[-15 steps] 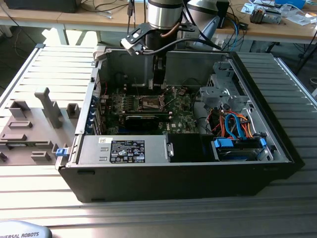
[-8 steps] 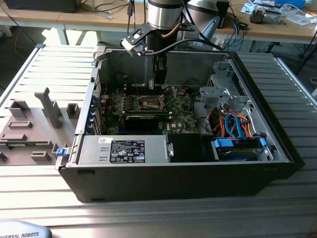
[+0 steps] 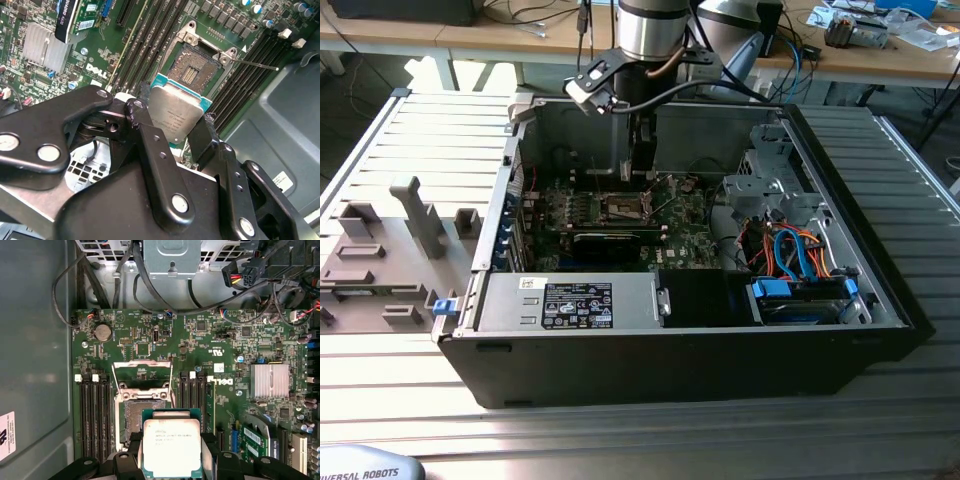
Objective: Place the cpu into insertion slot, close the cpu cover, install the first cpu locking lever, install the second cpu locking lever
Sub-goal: 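Place the cpu into insertion slot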
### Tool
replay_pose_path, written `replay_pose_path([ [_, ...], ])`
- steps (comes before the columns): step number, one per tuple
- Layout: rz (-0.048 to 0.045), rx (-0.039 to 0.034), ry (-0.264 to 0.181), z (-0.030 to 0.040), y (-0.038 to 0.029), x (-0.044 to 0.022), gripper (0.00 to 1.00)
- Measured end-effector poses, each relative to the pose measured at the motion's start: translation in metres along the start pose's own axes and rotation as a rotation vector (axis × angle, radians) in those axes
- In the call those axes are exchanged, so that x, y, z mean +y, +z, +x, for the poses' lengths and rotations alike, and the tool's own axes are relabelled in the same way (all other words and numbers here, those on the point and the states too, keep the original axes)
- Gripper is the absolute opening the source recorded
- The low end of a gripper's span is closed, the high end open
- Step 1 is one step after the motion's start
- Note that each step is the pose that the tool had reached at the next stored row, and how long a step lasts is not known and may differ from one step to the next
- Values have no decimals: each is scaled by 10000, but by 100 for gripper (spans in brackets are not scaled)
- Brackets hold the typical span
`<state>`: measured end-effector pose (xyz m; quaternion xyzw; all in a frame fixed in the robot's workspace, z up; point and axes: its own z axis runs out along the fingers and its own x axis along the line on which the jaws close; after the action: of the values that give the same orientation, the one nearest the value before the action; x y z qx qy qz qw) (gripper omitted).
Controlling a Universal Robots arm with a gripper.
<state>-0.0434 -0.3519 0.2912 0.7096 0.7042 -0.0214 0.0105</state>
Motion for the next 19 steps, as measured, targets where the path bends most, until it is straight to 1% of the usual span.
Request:
replay_pose_path([
  [19,0,-1,0,2,38,0,54],
])
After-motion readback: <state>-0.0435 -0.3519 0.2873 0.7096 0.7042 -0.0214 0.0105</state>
